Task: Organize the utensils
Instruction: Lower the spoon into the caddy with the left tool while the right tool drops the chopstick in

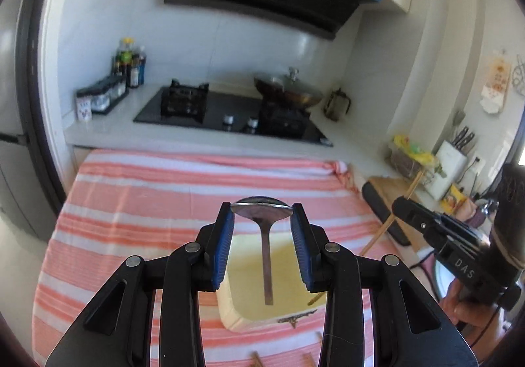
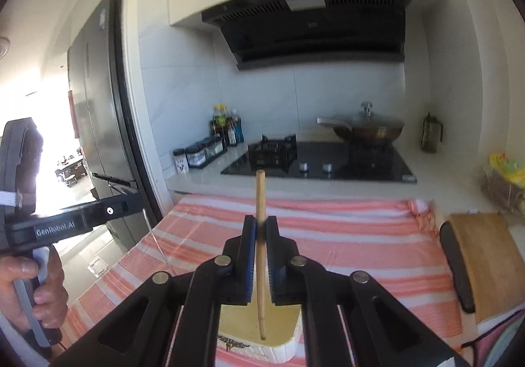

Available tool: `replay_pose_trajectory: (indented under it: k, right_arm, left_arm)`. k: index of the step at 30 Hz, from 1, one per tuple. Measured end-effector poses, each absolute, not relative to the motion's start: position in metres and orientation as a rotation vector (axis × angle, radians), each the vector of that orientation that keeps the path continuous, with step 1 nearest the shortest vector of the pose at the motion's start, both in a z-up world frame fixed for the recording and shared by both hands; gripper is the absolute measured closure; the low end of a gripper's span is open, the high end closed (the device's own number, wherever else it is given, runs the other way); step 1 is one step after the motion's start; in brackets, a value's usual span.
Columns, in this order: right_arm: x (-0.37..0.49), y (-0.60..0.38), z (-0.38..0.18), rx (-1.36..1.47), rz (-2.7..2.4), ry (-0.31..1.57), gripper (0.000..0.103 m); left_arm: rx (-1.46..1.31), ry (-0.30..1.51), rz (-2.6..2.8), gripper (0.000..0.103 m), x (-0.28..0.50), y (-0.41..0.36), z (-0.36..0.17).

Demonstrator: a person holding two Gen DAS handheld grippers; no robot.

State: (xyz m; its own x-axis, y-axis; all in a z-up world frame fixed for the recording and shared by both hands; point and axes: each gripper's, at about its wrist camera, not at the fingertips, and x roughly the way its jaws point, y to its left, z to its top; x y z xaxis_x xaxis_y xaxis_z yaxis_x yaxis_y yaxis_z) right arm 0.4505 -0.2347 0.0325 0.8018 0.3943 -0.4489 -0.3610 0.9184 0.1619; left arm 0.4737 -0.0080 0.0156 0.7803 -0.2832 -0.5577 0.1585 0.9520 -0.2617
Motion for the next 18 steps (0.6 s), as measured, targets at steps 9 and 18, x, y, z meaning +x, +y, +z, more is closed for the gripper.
replay_pose_trajectory:
  k: [9, 18]
  right_arm:
    - [0.52, -0.237, -0.044, 0.128, 0.361, 0.809, 0.096]
    - [0.513, -0.244, -0.057, 0.133, 0.378, 0.764, 0.076]
  left_arm:
    - [-0.122, 0.889, -0.217, 0.067, 0.526, -0.035, -0.08]
    - [-0.198, 0.834, -0.256, 0.043, 0.496, -0.014, -0.081]
